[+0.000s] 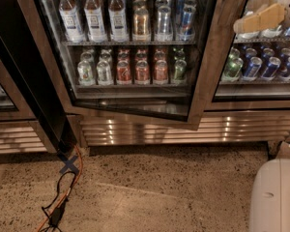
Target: Open left fridge door
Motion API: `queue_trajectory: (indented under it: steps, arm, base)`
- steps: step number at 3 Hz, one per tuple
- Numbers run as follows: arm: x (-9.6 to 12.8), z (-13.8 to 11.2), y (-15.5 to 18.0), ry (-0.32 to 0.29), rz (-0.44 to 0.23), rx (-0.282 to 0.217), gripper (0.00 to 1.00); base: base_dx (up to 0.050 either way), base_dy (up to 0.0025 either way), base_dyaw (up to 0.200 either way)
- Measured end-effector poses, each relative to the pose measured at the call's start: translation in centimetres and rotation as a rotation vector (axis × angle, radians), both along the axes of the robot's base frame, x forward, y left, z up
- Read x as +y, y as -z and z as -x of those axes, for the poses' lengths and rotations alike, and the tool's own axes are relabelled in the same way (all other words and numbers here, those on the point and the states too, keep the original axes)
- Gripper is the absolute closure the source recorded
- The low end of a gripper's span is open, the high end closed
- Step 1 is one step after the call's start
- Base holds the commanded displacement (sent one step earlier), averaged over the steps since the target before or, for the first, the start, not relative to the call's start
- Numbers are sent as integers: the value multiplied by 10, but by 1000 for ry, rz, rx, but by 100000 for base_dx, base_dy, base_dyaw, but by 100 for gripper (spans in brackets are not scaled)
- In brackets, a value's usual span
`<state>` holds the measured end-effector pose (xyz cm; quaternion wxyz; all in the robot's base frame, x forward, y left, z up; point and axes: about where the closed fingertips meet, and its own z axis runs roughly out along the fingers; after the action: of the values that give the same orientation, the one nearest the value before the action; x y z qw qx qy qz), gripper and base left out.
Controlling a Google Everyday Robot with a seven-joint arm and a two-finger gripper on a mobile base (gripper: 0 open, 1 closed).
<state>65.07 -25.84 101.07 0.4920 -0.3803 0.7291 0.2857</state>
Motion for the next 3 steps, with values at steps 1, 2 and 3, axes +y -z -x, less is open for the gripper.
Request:
queue_trajectory:
  steps: [1, 2, 3]
  arm:
    - [-11, 9, 66, 73, -89, 156, 0]
    - [0, 10, 104, 57, -97, 205, 0]
    - [0, 10, 105, 57, -97, 205, 0]
  base:
    - [0, 0, 0]
    - [0, 0, 0]
    - [0, 0, 0]
